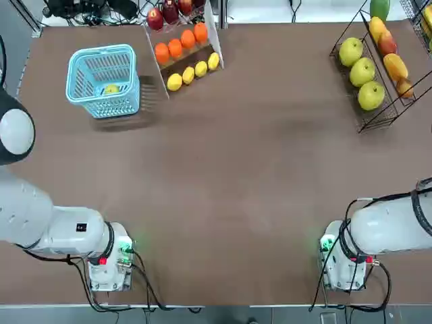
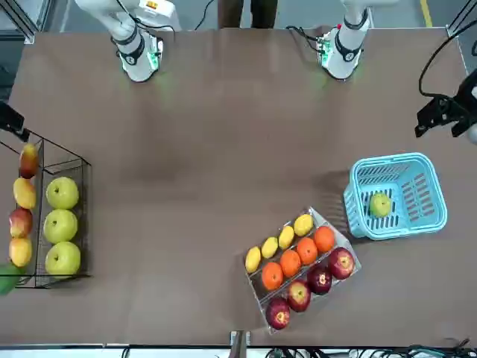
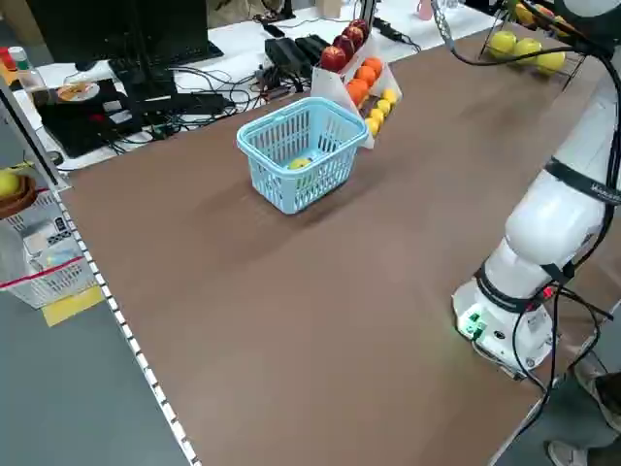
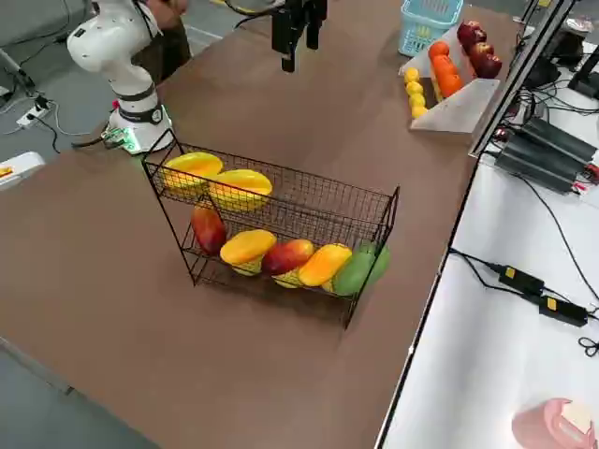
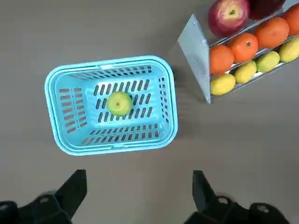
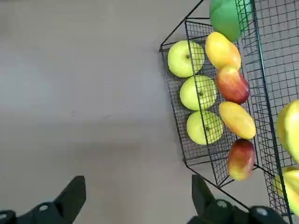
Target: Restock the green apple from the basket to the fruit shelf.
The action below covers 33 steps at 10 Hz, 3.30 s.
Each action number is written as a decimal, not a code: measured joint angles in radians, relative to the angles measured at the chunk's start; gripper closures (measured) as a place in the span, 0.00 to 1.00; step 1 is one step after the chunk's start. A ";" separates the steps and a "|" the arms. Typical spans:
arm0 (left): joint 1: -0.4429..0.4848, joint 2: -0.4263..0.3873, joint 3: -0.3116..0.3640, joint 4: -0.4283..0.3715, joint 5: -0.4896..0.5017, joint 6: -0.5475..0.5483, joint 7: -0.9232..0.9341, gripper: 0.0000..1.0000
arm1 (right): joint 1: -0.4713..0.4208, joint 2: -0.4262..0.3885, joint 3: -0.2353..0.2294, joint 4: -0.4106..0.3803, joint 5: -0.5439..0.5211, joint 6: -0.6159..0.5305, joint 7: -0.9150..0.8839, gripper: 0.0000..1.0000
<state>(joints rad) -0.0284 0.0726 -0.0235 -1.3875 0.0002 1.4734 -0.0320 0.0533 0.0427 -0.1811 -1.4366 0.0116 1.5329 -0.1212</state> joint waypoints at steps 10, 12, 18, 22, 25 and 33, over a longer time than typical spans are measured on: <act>0.142 0.089 0.022 -0.013 0.004 0.055 0.042 0.00 | -0.047 0.000 0.025 0.001 -0.011 0.004 0.001 0.00; 0.205 0.154 0.024 -0.028 0.004 0.105 0.063 0.00 | -0.048 0.000 0.025 0.001 -0.011 0.004 0.001 0.00; 0.252 0.226 0.023 -0.267 0.004 0.443 0.065 0.00 | -0.048 0.000 0.026 0.001 -0.012 0.004 0.001 0.00; 0.243 0.239 -0.020 -0.354 0.004 0.525 0.043 0.01 | -0.048 0.000 0.029 0.001 -0.013 0.004 0.002 0.00; 0.247 0.224 -0.020 -0.434 0.003 0.599 0.040 0.01 | -0.048 0.000 0.031 0.001 -0.013 0.004 0.002 0.00; 0.248 0.227 -0.048 -0.631 0.002 0.795 0.005 0.03 | -0.057 0.001 0.029 -0.001 -0.015 0.002 0.008 0.00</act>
<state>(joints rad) 0.2193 0.2991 -0.0719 -2.0187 0.0024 2.2688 -0.0265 -0.0041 0.0436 -0.1519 -1.4376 -0.0033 1.5350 -0.1129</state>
